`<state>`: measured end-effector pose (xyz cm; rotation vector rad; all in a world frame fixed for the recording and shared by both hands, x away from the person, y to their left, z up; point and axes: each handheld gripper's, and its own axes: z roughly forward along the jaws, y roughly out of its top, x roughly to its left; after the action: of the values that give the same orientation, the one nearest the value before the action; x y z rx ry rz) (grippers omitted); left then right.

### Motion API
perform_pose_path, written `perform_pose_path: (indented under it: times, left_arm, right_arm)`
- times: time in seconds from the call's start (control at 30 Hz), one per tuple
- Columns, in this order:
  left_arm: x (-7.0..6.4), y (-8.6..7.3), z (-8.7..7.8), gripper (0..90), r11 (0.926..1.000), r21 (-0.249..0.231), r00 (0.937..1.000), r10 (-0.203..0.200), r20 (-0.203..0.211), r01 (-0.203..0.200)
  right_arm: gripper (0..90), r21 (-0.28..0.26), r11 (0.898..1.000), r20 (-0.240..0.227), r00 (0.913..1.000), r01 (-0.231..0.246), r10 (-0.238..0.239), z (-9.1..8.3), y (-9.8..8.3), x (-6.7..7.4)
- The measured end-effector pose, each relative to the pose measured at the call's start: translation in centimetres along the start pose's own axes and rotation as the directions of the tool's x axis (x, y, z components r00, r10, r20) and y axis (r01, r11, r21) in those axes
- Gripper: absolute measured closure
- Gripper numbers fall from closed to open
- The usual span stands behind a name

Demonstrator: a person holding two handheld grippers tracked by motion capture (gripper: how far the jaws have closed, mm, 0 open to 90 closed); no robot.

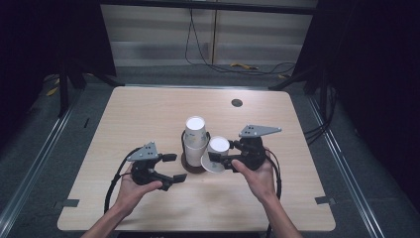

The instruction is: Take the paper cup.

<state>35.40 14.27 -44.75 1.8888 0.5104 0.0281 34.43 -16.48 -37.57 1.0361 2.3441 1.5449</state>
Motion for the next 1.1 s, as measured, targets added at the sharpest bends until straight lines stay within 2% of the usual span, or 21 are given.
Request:
perform_pose_path:
  times: [0.2, 0.23, 0.5, 0.63, 0.83, 0.9, 0.97, 1.1]
  left_arm:
    - [-0.1, -0.2, 0.1, 15.9, 1.0, 0.001, 1.0, 0.001, 0.004, -0.001]
    - [-0.2, -0.2, 0.0, 15.8, 0.9999, 0.008, 0.9999, 0.008, -0.007, -0.008]
    - [-0.6, -0.3, -0.1, 15.7, 0.9999, -0.006, 0.9999, 0.014, -0.006, -0.014]
    - [-0.8, -0.5, 0.2, 15.8, 0.9998, 0.003, 0.9994, 0.02, 0.029, -0.02]
    - [-1.1, -0.7, 0.6, 16.1, 0.9997, 0.003, 0.9989, 0.025, 0.04, -0.025]
    - [-1.3, -0.5, 0.7, 16.2, 0.9998, 0.001, 0.9984, 0.017, 0.054, -0.017]
    - [-1.5, -0.3, 0.9, 16.2, 0.9998, -0.003, 0.9985, 0.02, 0.051, -0.02]
    - [-1.6, -0.6, 1.2, 15.9, 0.9995, 0.015, 0.9981, 0.026, 0.056, -0.027]
  right_arm:
    - [35.1, 0.042, 0.999, -0.017, 0.9998, -0.002, 0.003, 1.1, -1.2, 0.2]
    - [35.1, 0.045, 0.999, -0.018, 0.9998, -0.006, 0.007, 1.3, -1.4, 0.2]
    - [35.1, 0.044, 0.999, -0.06, 0.9982, -0.002, 0.004, 2.3, -1.6, 0.8]
    - [35.0, 0.05, 0.999, -0.08, 0.9968, 0.002, 0.002, 3.0, -1.7, 1.1]
    - [35.1, 0.049, 0.999, -0.112, 0.9937, 0.009, -0.003, 3.8, -1.8, 1.6]
    - [35.1, 0.04, 0.999, -0.119, 0.9929, 0.008, -0.004, 3.9, -1.8, 1.7]
    - [35.1, 0.03, 1.0, -0.134, 0.991, 0.001, 0.003, 4.1, -1.9, 1.8]
    - [35.1, 0.02, 1.0, -0.149, 0.9888, 0.004, -0.001, 4.3, -1.8, 2.2]
